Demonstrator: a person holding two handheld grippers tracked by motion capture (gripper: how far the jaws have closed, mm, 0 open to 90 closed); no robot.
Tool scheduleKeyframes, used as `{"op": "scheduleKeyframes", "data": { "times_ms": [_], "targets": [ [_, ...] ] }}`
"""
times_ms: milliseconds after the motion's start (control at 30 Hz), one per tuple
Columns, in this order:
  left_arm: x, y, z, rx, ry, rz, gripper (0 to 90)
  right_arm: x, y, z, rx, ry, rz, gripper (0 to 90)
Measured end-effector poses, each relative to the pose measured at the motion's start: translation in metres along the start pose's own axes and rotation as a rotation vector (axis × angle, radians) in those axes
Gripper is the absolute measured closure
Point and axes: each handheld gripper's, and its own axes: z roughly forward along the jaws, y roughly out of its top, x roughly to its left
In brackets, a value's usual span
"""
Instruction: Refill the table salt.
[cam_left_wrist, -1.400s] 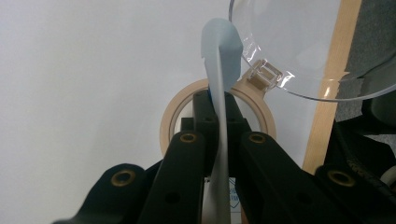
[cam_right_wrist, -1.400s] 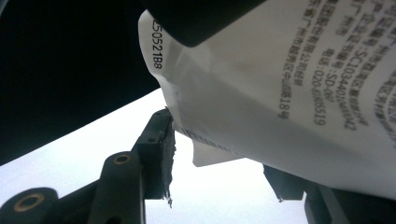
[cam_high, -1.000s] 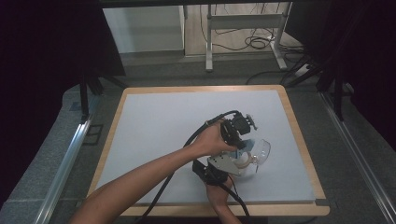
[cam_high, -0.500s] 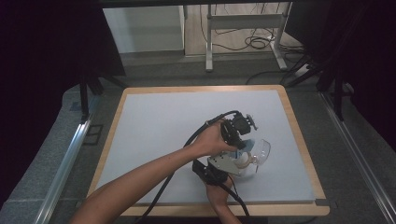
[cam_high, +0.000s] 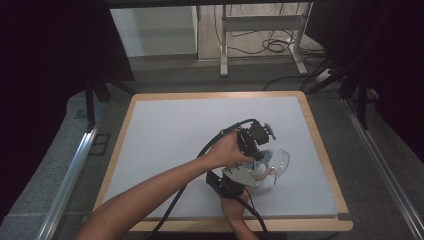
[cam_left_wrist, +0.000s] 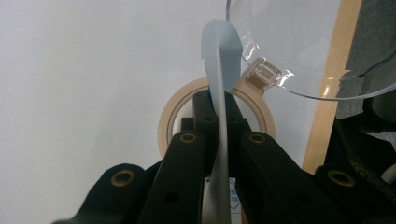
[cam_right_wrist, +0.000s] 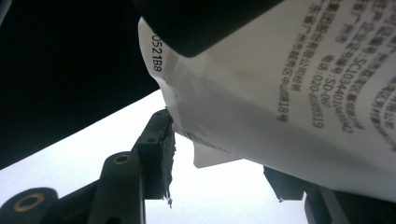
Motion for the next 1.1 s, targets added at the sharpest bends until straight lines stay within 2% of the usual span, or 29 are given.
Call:
{"op": "scheduleKeyframes", "data": {
  "times_ms": [1100],
  "targets": [
    [0.0003,0.0025,-0.0031,0.004,-0.005,0.001,90.0,0.0009,0.0013,-0.0023,-0.012,0.003,-0.010,49.5]
  ]
}}
